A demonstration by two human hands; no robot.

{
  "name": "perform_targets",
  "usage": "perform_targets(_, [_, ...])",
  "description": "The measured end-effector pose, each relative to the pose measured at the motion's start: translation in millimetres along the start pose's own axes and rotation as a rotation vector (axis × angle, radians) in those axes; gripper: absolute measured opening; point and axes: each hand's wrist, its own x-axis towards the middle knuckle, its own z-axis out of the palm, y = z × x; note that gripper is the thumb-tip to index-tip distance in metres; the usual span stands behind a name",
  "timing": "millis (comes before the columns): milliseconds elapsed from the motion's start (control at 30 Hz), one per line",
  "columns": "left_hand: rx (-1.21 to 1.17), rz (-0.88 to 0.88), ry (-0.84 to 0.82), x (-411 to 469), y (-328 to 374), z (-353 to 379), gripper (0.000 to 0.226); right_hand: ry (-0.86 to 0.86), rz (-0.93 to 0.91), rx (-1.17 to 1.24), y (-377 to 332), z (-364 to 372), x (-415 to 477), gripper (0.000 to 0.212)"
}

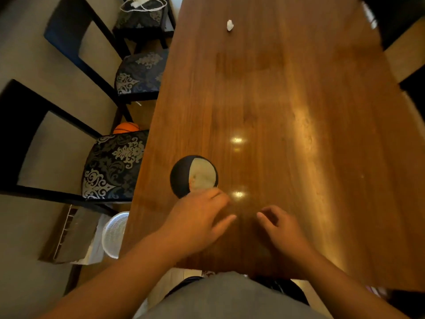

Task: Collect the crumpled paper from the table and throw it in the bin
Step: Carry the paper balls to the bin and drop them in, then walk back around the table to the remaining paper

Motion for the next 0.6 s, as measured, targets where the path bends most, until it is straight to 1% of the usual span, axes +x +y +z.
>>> perform_targets(100, [-0.231,0.018,-0.272,-29.8,2.6,37.4,0.036,0.061,0.085,0.063,10.4,9.7,-34.1,0.014])
perform_targets(200, [-0.484,-0.075,-0.604,-59.3,-3.8,85.2,0.024,0.147,0.189,0.155,29.1,27.7,-84.0,0.013])
perform_targets(267, [-0.570,-0.158,-0.777,-75.1,-9.4,119.1,0.016,0.213,0.258,0.188,46.3,42.3,-119.9,0.010])
perform_targets(300, [-0.556,-0.184,-0.833,-81.6,-11.1,134.4,0.013,0.233,0.308,0.203,56.3,49.5,-137.5,0.010])
perform_targets(333, [-0.511,-0.201,-0.871,-86.9,-13.3,148.0,0.013,0.245,0.367,0.218,66.9,55.8,-154.6,0.010])
perform_targets(433, [-0.391,-0.280,-0.929,-96.7,-18.6,181.6,0.022,0.293,0.548,0.269,105.7,69.9,-207.8,0.011])
perform_targets(500, [-0.315,-0.346,-0.945,-97.3,-17.6,195.6,0.019,0.338,0.646,0.308,132.7,75.2,-244.1,0.013])
perform_targets(600, [-0.179,-0.336,-0.973,-90.6,-2.6,209.7,0.015,0.419,0.786,0.385,172.5,82.5,-297.8,0.018])
